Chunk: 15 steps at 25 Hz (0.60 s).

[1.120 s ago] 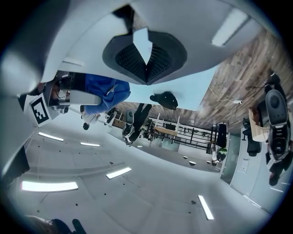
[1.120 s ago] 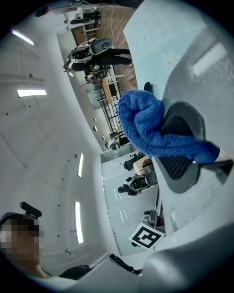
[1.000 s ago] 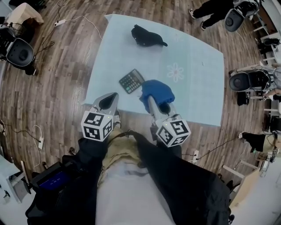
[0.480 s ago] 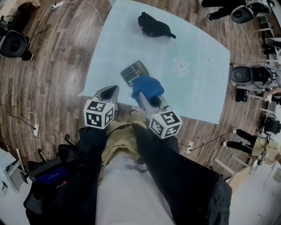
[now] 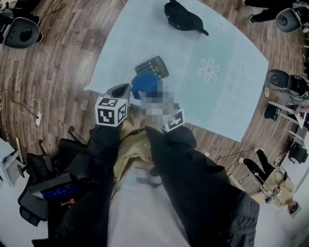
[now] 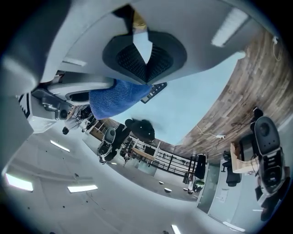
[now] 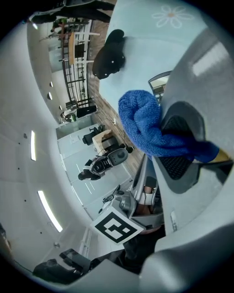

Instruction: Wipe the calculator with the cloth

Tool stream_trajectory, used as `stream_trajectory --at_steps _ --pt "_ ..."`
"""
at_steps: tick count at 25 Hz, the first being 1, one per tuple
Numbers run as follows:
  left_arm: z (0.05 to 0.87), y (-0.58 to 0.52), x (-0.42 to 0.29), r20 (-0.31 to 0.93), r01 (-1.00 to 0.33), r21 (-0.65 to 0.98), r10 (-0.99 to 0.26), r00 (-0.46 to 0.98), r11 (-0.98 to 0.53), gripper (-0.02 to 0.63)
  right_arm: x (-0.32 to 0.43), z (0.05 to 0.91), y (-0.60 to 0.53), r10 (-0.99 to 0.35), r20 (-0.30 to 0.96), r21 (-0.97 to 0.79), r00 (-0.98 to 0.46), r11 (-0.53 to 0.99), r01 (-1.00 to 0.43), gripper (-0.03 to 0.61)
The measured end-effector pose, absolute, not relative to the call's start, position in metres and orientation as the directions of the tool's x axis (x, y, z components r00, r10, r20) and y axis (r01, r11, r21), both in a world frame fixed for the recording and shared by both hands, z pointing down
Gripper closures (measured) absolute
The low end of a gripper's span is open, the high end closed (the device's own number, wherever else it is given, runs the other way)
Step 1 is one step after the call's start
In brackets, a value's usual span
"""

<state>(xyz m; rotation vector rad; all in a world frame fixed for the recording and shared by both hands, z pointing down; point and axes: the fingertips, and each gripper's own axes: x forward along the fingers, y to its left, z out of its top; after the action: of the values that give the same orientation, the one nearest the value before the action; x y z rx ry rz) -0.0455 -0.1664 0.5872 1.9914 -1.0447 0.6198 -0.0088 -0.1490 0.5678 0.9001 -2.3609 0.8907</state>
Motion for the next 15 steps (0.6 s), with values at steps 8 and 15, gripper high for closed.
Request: stream_trajectory --at_steps 8,15 --pt "0.612 -0.167 -0.043 0.739 -0.859 0.428 -0.437 0.512 -0.282 0.611 -0.015 0.604 -0.162 -0.303 0.641 -0.401 -0.705 0.651 -0.644 0.52" --pt "0.623 -0.174 -0.049 0.749 -0.87 0.419 -0.442 0.494 -0.26 0.611 -0.024 0.622 -0.175 -0.257 0.616 -0.42 -0.744 0.692 -0.587 0.52"
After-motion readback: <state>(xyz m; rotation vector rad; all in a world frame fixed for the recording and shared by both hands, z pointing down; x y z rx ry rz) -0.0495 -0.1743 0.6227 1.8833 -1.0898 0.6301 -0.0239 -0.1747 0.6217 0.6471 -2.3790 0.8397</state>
